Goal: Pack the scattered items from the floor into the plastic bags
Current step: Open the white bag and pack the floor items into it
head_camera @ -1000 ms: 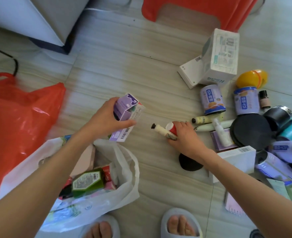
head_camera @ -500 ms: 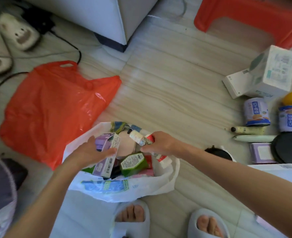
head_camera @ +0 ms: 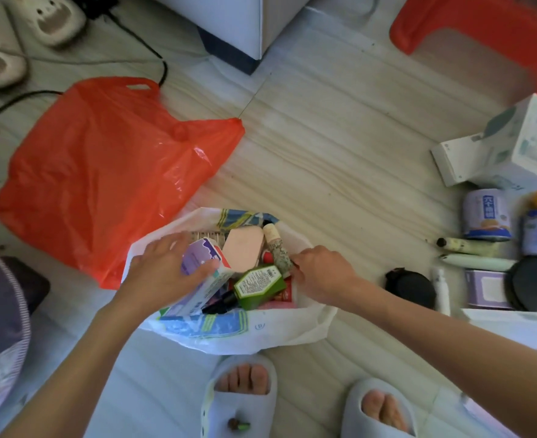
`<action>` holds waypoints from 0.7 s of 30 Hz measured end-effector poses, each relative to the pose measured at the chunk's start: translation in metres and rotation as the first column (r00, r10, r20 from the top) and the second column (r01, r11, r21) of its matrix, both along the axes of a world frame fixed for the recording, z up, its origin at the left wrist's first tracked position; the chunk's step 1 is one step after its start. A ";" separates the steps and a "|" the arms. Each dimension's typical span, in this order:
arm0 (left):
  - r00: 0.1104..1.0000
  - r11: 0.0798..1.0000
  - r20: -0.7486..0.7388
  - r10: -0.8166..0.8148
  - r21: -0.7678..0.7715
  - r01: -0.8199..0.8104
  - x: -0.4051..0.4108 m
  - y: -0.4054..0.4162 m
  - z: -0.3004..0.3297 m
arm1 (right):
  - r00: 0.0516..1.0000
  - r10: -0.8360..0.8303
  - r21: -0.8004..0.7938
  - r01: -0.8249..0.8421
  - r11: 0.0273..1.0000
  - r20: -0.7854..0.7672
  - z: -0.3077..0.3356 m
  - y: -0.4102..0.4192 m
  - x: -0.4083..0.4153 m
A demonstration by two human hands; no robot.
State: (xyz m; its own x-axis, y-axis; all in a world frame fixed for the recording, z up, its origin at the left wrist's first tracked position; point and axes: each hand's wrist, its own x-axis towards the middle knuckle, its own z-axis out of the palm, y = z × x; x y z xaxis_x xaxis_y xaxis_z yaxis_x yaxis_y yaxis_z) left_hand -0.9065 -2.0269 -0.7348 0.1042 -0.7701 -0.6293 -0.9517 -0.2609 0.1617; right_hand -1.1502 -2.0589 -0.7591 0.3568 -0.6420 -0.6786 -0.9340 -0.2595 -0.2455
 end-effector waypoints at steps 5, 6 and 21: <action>0.952 0.970 0.263 0.160 -0.218 -0.103 0.016 -0.006 0.005 | 0.936 -0.346 -0.050 0.349 0.936 0.063 -0.005 -0.006 -0.017; 0.934 0.967 0.286 0.213 -0.196 -0.160 0.019 -0.007 0.004 | 0.889 -0.458 0.044 0.457 0.889 0.024 -0.010 -0.009 -0.019; 0.982 0.792 -0.142 0.128 -0.581 -0.188 -0.014 -0.044 0.041 | -0.074 -0.934 0.638 0.749 0.179 0.349 0.024 -0.029 -0.048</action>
State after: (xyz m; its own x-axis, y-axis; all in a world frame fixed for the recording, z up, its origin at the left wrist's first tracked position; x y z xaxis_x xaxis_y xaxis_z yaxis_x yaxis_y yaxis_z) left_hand -0.9209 -2.0712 -0.6942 0.2230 -0.9722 -0.0711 -0.8791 -0.2321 0.4163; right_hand -1.1984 -2.0881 -0.7353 -0.0598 -0.6575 -0.7511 0.0362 0.7505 -0.6599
